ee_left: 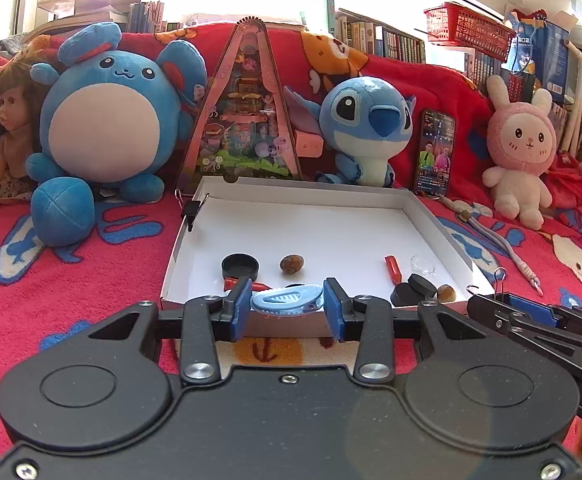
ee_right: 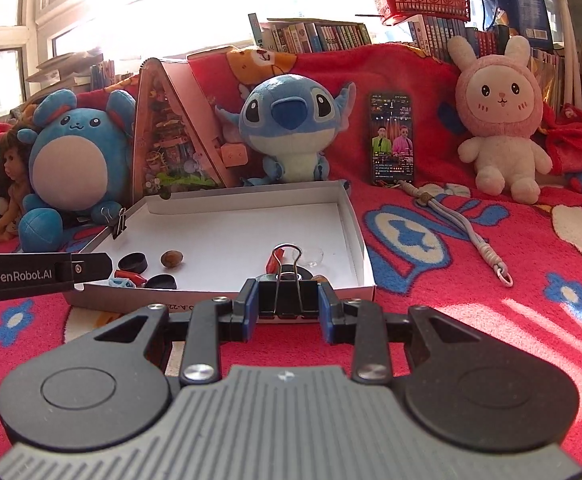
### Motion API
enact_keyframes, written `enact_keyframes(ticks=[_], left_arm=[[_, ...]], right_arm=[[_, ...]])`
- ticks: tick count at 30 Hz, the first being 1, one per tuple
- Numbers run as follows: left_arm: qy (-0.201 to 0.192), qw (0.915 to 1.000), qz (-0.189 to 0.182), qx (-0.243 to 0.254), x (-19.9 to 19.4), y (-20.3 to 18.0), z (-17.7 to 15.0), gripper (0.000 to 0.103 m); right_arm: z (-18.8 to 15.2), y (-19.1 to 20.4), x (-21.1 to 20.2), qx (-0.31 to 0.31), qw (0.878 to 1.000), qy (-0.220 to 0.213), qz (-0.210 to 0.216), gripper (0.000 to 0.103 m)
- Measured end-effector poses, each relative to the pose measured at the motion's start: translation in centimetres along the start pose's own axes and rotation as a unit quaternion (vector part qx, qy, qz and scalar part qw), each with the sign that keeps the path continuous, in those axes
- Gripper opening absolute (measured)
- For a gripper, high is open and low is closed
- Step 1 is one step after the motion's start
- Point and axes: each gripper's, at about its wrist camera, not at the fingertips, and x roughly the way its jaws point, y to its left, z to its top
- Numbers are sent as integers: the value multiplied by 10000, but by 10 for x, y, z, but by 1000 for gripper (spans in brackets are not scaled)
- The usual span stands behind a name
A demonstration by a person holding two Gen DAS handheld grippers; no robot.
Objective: Organize rigid objects
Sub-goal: 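Lower the held binder clip and hair clip into the white box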
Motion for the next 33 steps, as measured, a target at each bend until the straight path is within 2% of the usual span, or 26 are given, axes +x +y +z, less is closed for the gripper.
enact_keyframes(ticks=[14, 33], left_arm=[[-3, 9999, -113, -74, 20, 5, 18, 37], [259, 9990, -90, -344, 57, 16, 40, 37]], right_arm=[[18, -6, 18, 35, 10000, -9, 8, 36], [39, -15, 53, 253, 9994, 193, 98, 36]])
